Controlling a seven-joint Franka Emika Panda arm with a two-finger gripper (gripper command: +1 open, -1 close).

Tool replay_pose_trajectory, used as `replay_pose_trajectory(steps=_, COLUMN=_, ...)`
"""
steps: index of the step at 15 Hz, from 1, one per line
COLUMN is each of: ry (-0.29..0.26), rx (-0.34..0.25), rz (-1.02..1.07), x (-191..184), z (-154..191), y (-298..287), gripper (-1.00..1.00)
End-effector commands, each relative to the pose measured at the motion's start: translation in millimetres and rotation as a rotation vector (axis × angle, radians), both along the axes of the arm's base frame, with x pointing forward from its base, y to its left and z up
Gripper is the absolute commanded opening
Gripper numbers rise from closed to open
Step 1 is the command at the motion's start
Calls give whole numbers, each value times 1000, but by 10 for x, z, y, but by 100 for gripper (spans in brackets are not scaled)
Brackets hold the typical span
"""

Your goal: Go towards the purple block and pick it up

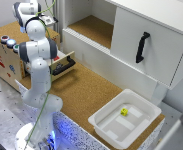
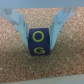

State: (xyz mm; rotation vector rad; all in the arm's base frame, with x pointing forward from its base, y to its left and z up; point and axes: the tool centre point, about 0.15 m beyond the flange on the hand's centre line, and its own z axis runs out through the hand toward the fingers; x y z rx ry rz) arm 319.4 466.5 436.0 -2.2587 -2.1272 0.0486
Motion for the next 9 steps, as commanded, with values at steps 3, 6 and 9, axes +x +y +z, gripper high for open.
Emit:
replay_pose_trajectory(steps=3, ry=15, rx=18, rz=-137, x=-23, z=306, y=-471, gripper=-100)
replay_pose_trajectory(steps=6, ry=11, rx=16, rz=-200, x=-106, z=324, y=-812, gripper=-100)
replay_pose_trajectory(steps=9, ry=45, rx=-9, rz=-256, x=-205, z=126, y=-1125, gripper=-100)
